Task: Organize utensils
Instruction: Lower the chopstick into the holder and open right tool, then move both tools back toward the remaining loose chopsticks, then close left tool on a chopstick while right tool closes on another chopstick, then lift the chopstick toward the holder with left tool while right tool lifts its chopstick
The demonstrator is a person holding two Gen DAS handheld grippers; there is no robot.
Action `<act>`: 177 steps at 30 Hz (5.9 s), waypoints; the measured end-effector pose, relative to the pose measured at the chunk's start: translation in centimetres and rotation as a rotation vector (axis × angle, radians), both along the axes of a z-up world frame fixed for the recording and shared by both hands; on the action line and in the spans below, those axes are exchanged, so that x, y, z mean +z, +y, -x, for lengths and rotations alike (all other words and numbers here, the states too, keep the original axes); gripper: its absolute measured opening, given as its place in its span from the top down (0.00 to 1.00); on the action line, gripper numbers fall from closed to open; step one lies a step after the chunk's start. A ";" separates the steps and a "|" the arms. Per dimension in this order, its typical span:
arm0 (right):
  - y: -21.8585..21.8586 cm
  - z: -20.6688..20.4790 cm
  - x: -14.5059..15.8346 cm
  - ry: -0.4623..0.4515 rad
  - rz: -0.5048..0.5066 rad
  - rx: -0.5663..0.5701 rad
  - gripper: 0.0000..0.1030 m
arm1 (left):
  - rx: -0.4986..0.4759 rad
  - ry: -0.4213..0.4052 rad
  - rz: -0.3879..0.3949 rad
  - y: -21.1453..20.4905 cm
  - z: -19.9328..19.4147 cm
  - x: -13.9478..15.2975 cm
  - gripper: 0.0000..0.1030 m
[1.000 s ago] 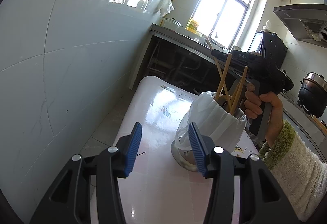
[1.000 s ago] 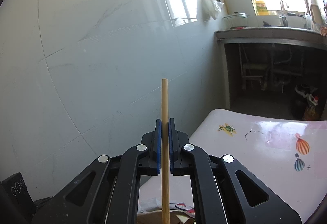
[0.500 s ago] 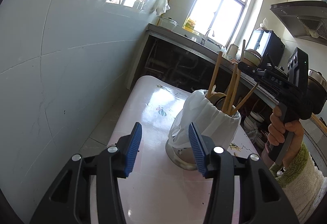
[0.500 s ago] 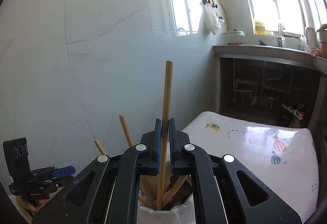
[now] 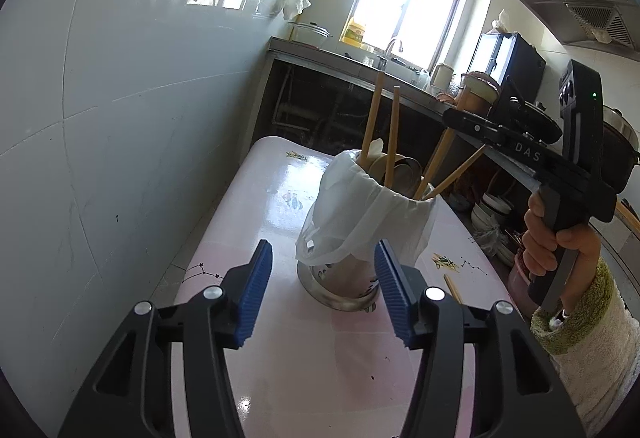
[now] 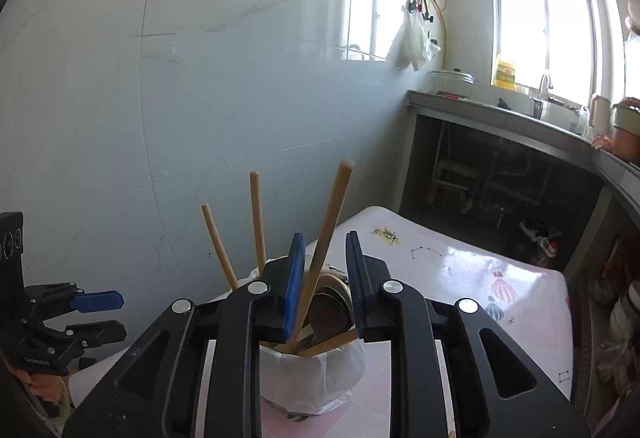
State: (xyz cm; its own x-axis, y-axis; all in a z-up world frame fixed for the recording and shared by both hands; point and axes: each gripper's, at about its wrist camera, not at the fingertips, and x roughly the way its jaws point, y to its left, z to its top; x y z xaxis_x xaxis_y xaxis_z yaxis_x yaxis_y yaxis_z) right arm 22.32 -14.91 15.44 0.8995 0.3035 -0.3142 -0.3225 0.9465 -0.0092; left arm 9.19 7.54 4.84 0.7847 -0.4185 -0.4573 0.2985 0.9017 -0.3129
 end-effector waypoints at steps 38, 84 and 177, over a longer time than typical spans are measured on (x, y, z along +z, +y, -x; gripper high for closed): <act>-11.9 10.7 -20.8 0.624 -0.277 -0.334 0.93 | -0.348 0.188 -0.297 -17.3 0.8 -7.2 0.26; -16.9 12.8 -22.3 0.625 -0.449 -0.431 0.96 | -0.417 0.335 -0.421 -28.3 -4.0 -11.0 1.00; -11.0 9.8 -19.6 0.717 -0.258 -0.280 0.77 | -0.142 0.435 -0.364 -15.9 -7.3 -11.0 0.94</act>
